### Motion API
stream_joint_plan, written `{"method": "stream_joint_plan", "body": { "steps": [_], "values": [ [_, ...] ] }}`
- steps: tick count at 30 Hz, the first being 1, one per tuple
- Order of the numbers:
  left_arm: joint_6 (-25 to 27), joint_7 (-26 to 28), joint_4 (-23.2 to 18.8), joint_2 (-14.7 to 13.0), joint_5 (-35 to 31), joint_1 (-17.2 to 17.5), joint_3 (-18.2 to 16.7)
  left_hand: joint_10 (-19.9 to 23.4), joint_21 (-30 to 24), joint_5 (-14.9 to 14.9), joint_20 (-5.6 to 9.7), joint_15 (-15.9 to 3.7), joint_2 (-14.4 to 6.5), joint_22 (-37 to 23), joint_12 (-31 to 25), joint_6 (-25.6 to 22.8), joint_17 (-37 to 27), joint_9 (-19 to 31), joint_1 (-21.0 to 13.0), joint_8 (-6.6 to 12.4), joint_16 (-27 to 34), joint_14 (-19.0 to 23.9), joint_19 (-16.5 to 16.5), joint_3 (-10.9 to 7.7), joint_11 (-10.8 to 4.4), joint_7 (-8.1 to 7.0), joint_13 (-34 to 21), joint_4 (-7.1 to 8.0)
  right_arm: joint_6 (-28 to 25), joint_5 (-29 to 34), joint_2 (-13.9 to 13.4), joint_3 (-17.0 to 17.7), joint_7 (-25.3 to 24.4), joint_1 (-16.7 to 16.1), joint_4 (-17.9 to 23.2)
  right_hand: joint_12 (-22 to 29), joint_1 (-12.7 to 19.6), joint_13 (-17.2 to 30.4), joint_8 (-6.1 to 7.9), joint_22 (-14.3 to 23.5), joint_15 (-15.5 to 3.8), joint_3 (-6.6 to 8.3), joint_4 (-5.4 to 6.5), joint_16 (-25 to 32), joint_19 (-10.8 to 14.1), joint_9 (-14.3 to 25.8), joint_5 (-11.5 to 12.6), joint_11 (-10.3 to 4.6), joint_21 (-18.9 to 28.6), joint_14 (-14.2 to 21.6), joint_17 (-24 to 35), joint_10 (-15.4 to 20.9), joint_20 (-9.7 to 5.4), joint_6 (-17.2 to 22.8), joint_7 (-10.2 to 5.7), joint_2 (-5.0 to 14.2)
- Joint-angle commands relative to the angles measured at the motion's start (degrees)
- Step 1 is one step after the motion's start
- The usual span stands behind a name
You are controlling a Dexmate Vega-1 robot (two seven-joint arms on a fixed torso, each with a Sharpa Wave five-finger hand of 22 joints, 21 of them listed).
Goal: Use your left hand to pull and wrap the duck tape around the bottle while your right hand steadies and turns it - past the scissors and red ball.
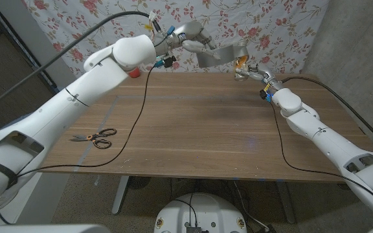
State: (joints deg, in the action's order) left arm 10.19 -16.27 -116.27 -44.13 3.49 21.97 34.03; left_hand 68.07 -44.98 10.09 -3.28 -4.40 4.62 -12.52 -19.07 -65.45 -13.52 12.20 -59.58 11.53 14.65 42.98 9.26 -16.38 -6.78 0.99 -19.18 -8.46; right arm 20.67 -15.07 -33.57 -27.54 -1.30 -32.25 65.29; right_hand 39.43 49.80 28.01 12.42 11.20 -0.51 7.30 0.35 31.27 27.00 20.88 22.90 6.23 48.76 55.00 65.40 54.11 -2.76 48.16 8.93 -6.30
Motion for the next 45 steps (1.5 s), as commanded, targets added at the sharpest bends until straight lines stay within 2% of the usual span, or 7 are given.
{"method": "stream_joint_plan", "body": {
  "steps": [1,4,10,19,29,37,45],
  "values": [
    [9.50,0.55,-3.83,-0.94,-11.18,-2.36,2.85,1.32,-0.41,0.32,-0.65,-9.15,-13.53,0.04,-0.16,1.27,-0.96,0.74,-11.67,0.36,0.91,-0.58,-0.80,0.57,-3.77,-1.59,-1.40,0.31,3.18,-5.87,0.78,1.71,4.89,0.05,-3.56,-0.02,12.00,0.30,0.04,0.12,-11.59,0.06,0.42,-0.15,-0.34,0.27,0.11,-8.78,0.32,7.01,0.29,10.69,-6.41,14.50,-10.77,15.57],
    [12.97,1.35,-5.18,-1.06,-13.46,-1.96,2.80,0.07,-0.41,0.79,-1.28,-9.11,-14.38,0.12,-0.04,2.39,-1.31,1.35,-11.18,0.52,0.94,-1.18,-1.46,0.60,-4.15,-2.74,-2.35,1.02,4.45,-8.33,1.48,2.34,7.29,0.29,-5.34,-0.12,12.08,0.26,0.02,0.12,-11.61,0.02,0.45,-0.11,-0.38,0.27,0.10,-8.76,0.38,7.07,0.39,10.69,-6.41,14.50,-10.77,15.58],
    [21.51,3.28,-7.43,-1.05,-18.42,-1.20,3.17,-0.38,-0.62,1.40,-1.51,-9.22,-14.69,0.26,-0.52,3.50,-2.72,2.31,-11.32,1.02,2.32,-0.43,-1.71,0.87,-4.41,-2.62,-3.91,1.25,7.09,-14.64,3.01,3.58,16.17,1.65,-10.15,-0.22,12.21,0.47,-0.07,0.11,-11.60,-0.11,0.54,-0.12,-0.48,0.26,0.06,-8.82,0.54,7.07,0.55,10.54,-6.42,14.41,-10.75,15.53],
    [17.64,6.20,-3.16,0.39,-14.15,0.86,0.57,-0.60,-0.83,1.89,-1.51,-9.22,-14.94,0.35,-0.98,3.94,-3.25,3.09,-11.26,1.57,2.42,-0.82,-1.75,0.70,-4.59,-2.36,-5.18,1.67,8.97,-25.99,7.97,6.27,34.62,5.38,-20.00,-0.47,12.41,0.64,-0.18,0.09,-11.63,-0.30,0.64,-0.24,-0.83,0.40,0.02,-8.55,0.65,6.84,0.74,10.27,-6.65,14.05,-10.79,15.46],
    [11.90,5.89,1.49,1.61,-10.05,0.25,0.28,-0.57,-1.16,2.13,-1.30,-9.22,-14.73,0.45,-1.60,3.78,-3.98,3.87,-11.54,2.31,2.78,-0.92,-1.63,0.64,-4.46,-2.21,-6.57,1.63,7.86,-37.00,14.26,11.66,50.10,8.00,-26.48,-0.63,12.79,0.74,-0.14,0.07,-11.62,-0.40,0.75,-0.40,-0.79,0.55,0.04,-8.71,0.97,6.85,0.77,10.47,-6.86,14.05,-10.75,15.58],
    [4.34,3.60,7.19,3.41,-5.84,-1.01,1.07,-0.22,-1.41,2.06,-1.06,-9.32,-14.42,0.50,-2.08,3.34,-4.66,4.13,-11.98,2.72,3.29,-0.80,-1.61,0.74,-4.09,-1.83,-7.50,1.28,8.32,-38.68,17.09,13.89,46.18,7.42,-23.89,-0.55,12.99,1.09,-0.12,0.07,-11.61,-0.53,0.89,-0.27,-0.66,0.62,0.02,-8.95,1.27,7.25,0.97,10.69,-6.85,14.13,-10.68,15.61],
    [3.28,1.94,10.45,4.07,-4.33,-1.96,1.89,-0.38,-1.64,1.98,-1.10,-9.31,-14.43,0.55,-2.35,3.41,-5.17,4.22,-12.20,2.79,3.53,-0.94,-1.70,0.77,-3.88,-1.73,-8.40,1.19,5.52,-41.72,19.43,15.46,51.05,9.71,-27.10,-0.75,13.14,1.02,-0.15,0.07,-11.61,-0.69,1.08,-0.40,-0.65,0.60,-0.01,-8.99,1.54,7.30,0.96,10.87,-6.88,14.26,-10.69,15.64]
  ]
}}
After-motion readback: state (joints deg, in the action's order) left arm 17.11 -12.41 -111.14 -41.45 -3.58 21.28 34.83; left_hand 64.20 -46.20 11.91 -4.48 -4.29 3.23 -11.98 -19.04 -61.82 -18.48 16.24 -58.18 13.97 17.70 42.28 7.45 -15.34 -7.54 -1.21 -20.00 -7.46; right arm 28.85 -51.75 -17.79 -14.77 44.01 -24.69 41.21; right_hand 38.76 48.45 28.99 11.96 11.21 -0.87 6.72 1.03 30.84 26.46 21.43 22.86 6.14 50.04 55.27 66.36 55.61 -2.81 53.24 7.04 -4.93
